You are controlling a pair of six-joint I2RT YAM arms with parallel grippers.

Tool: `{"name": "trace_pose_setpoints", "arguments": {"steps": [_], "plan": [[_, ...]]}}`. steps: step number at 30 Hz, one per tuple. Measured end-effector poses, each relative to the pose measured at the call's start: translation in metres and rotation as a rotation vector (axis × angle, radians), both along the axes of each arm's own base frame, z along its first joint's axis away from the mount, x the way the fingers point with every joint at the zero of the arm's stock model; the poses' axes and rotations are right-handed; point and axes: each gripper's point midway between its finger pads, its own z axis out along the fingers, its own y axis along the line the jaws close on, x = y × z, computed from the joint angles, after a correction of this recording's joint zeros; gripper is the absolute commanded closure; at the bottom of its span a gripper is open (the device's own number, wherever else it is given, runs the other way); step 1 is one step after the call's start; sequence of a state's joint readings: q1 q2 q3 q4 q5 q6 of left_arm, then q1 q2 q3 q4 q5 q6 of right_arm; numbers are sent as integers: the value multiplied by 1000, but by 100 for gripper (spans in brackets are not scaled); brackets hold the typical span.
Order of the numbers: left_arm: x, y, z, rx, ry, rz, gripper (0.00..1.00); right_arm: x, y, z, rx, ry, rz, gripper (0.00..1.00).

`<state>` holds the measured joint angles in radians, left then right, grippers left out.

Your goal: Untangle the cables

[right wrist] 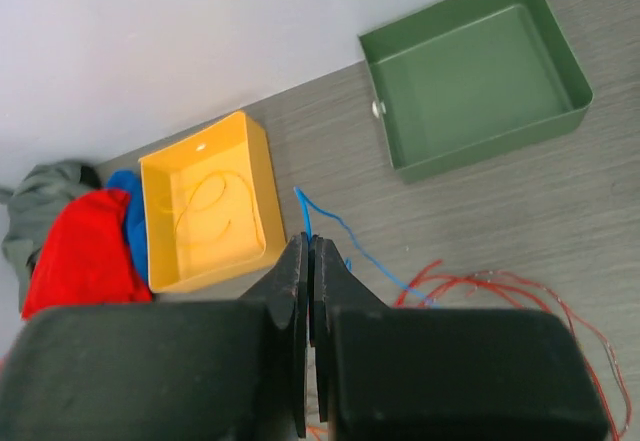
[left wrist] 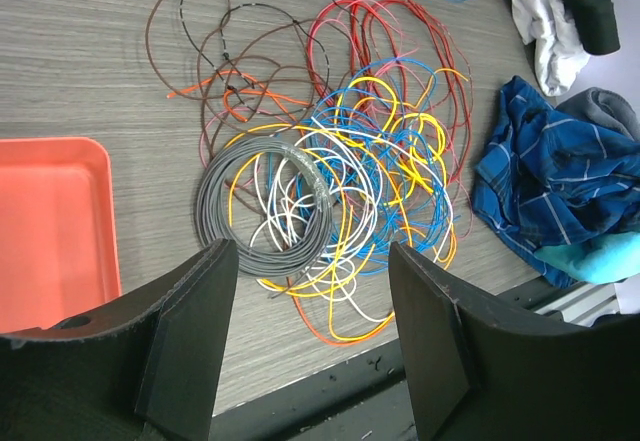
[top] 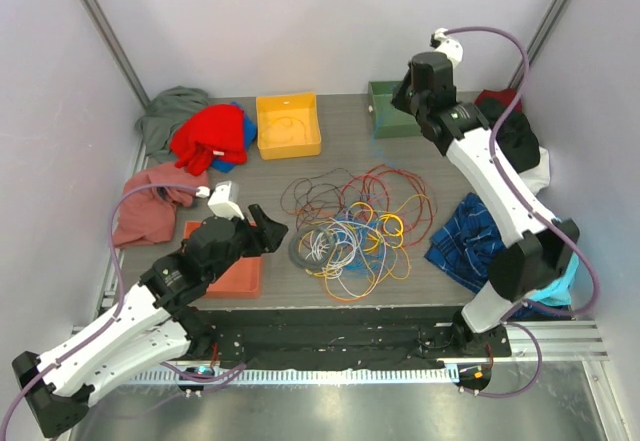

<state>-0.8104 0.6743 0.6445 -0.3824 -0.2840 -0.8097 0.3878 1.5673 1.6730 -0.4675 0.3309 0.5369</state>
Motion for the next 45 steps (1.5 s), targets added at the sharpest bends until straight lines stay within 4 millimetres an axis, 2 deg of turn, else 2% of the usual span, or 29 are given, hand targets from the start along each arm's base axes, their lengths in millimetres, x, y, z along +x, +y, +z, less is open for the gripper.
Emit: {"name": "trace_pose_setpoints", "arguments": {"steps": [2,5,13,16,22,27,28,29,30,33,38,40,42,45], "plan": [[-2,3,1,-6,-1,3,34,22,-4,-3,-1,0,-26,99],[-4,4,-1,-12,10,8,34,50,-14,3,9,-27,-64,99],[-9,8,-18,13,60,18,34,104,-47,20,34,-102,-155,99],[-9,9,-20,17,67,22,34,124,-58,18,33,-117,-186,99],[-7,7,-33,57,105,25,34,165,-74,-2,27,-122,-225,99],[-2,3,-46,111,145,32,34,191,-85,-34,24,-94,-239,99],[-1,3,-48,117,150,33,34,195,-86,-41,24,-85,-238,93],[0,2,-50,125,156,34,34,198,-85,-49,23,-72,-233,83],[1,2,-52,132,162,34,34,201,-85,-58,24,-58,-228,56],[3,-1,-56,150,178,33,34,204,-83,-80,34,-20,-216,34],[5,-4,-56,161,180,25,34,195,-75,-107,18,38,-198,29],[6,-5,-54,157,172,21,34,185,-69,-108,2,52,-192,28],[7,-7,-52,151,166,17,34,169,-59,-98,-13,47,-179,29],[8,-10,-48,132,154,9,34,124,-36,-69,-7,21,-130,31]]}}
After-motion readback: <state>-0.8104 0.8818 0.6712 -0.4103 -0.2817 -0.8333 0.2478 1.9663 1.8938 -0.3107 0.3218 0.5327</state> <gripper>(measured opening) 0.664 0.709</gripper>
